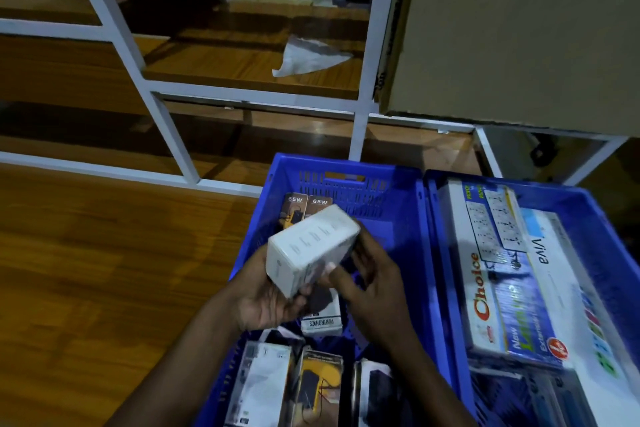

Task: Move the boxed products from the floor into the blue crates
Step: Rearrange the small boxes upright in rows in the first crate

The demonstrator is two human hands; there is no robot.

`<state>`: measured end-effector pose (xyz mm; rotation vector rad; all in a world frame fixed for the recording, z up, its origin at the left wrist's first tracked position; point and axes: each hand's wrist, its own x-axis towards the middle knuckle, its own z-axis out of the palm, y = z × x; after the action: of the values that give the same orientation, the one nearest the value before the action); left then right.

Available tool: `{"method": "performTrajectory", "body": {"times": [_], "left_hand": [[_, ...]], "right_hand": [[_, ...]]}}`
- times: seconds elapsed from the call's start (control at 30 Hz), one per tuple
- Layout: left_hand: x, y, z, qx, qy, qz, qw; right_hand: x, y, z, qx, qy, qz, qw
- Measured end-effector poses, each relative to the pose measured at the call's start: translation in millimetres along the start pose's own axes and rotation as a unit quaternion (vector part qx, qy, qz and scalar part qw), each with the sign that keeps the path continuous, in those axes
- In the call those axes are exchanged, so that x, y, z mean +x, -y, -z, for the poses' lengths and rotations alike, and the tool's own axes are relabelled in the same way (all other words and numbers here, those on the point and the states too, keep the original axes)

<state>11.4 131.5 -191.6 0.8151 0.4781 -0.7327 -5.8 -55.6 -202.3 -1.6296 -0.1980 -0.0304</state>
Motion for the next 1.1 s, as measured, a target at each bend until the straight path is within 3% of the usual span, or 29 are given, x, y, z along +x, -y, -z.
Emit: {"method": "performTrajectory", "body": {"times": [0.1, 0.23, 0.37, 0.53, 0.63, 0.73, 0.8, 0.93, 1.1], "left_hand": [[1.5, -0.3, 6.3, 0.015, 0.009, 0.015, 1.0], [-4.4, 0.4, 4.1, 0.087, 0.056, 0.031, 0.994], [-1.7, 5.1, 1.4, 0.175, 0.016, 0.019, 0.984], [20.5, 12.0, 0.8, 0.247, -0.165, -0.213, 0.931], [23.5, 11.1, -3.1, 0.245, -0.1, -0.306, 0.915], [23.7, 13.8, 2.3, 0.246, 0.013, -0.321, 0.914], [22.1, 16.3, 6.2, 0.272, 0.04, -0.316, 0.908], [14.7, 14.0, -0.2, 0.27, 0.006, -0.313, 0.911], [17.0, 11.2, -5.9, 0.18, -0.065, -0.25, 0.949]], "right_hand": [[-0.4, 4.6, 2.9, 0.016, 0.026, 0.018, 0.999], [0.3, 17.7, 8.0, 0.053, 0.048, -0.047, 0.996], [7.9, 19.2, 10.0, 0.105, -0.035, -0.14, 0.984], [11.1, 6.8, 5.1, 0.223, -0.122, -0.329, 0.909], [12.4, 8.2, -2.0, 0.328, -0.094, -0.404, 0.849], [13.5, 2.1, 0.0, 0.378, -0.059, -0.448, 0.808], [10.4, -2.8, 0.2, 0.349, -0.046, -0.449, 0.821], [0.6, -0.2, -4.0, 0.191, -0.019, -0.399, 0.897], [0.5, -2.9, -8.2, 0.004, -0.099, -0.251, 0.963]]}}
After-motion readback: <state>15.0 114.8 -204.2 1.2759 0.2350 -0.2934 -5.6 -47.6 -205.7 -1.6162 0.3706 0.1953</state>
